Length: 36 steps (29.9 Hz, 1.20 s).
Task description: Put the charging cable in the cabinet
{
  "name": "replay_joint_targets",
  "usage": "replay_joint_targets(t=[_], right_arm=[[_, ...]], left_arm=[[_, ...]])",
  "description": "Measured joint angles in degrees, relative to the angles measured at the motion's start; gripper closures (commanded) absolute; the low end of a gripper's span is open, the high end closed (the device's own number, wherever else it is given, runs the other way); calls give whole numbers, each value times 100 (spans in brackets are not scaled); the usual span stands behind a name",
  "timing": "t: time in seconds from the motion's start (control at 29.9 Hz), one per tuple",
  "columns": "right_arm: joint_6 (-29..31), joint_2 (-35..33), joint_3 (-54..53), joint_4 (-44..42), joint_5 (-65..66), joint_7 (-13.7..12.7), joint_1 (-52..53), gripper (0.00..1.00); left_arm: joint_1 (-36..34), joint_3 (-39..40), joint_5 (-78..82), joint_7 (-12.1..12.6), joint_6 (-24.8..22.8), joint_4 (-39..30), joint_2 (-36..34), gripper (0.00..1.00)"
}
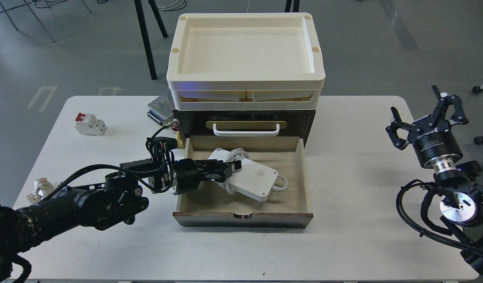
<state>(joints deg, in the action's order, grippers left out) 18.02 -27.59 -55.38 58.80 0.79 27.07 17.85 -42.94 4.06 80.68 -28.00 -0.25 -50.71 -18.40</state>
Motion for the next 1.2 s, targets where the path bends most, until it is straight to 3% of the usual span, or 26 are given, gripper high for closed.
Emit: replay_joint_targets(t=[0.3,0.37,0.53,0.94,1.2], right_arm=[[0,0,-8,-8,0,0,4,1],[0,0,-8,-8,0,0,4,1],[0,0,-8,-9,0,0,4,1],[0,0,-8,-9,1,0,4,1],[1,0,-8,-9,1,0,2,1]], left_arm=[[71,43,-14,0,1,0,29,47],[85,60,-14,0,1,-11,35,33],[92,84,-78,0,-2,-74,41,11],[69,112,-529,0,-19,-1254,-482,9],[75,129,-589,0,70,-1365,-700,9]])
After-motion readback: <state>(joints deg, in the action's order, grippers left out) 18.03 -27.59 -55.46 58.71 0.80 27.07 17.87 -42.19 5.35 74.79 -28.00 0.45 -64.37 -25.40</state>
